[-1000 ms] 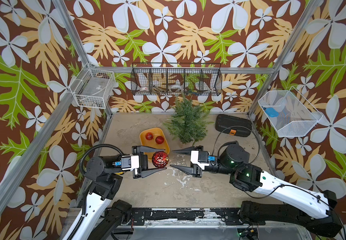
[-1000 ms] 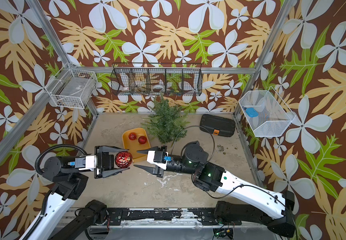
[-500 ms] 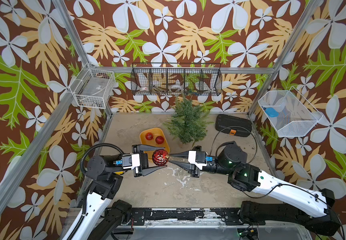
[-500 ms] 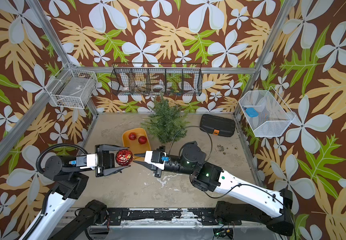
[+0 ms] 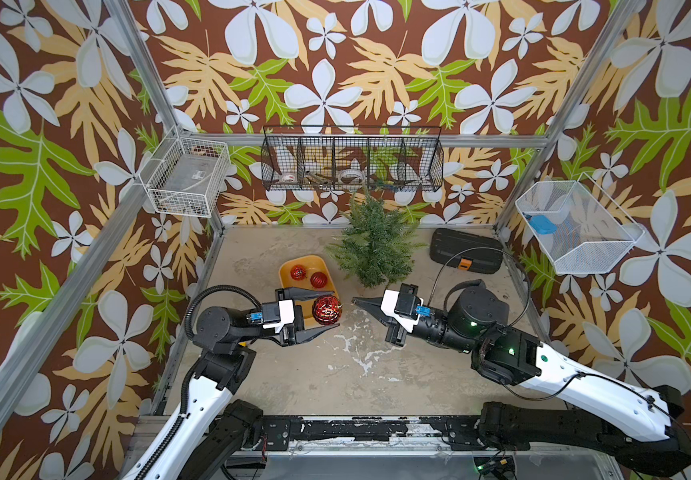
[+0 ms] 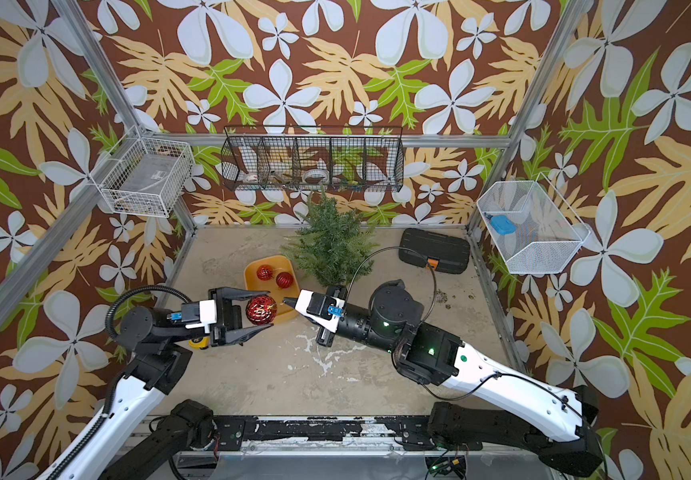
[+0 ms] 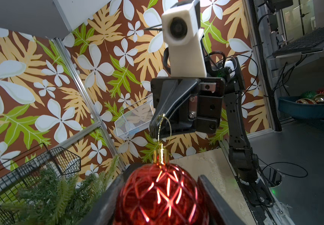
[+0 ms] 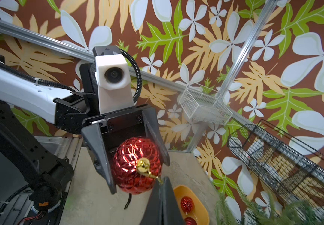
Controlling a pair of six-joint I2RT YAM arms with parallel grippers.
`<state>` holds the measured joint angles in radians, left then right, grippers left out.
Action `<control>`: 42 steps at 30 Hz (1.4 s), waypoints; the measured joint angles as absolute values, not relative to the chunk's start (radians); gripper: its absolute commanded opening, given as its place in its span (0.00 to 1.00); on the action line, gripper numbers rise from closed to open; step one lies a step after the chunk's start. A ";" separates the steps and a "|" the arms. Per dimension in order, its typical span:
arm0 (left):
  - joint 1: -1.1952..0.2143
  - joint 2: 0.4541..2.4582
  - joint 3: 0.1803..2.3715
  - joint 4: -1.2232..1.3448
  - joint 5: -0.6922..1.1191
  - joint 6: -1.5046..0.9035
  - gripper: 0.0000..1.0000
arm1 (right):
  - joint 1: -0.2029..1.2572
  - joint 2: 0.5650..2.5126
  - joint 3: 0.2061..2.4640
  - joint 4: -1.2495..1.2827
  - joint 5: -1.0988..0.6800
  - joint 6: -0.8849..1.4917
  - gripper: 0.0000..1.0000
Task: Decorate the small christmas tree with ornaments
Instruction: Pick up an ornament from the container, then hang an ornament on the christmas tree.
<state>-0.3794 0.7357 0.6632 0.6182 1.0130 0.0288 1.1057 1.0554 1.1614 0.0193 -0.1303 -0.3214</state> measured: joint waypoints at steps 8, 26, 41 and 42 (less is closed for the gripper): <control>-0.405 0.828 0.584 0.768 0.910 0.029 0.32 | 0.994 1.088 1.206 -0.142 -0.054 -0.375 0.00; -0.421 1.178 0.622 1.032 0.767 0.045 0.27 | 0.830 1.279 1.401 -0.334 0.015 -0.534 0.00; -0.419 1.199 0.730 0.937 0.647 0.141 0.27 | 0.812 1.384 1.588 -0.394 -0.027 -0.606 0.00; -0.419 1.199 0.742 0.921 0.641 0.154 0.27 | 0.812 1.385 1.594 -0.397 -0.026 -0.609 0.00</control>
<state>-0.4191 1.1992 0.7418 0.9207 0.6407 0.1543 0.8120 1.3849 1.5940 -0.3973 -0.0261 -0.6094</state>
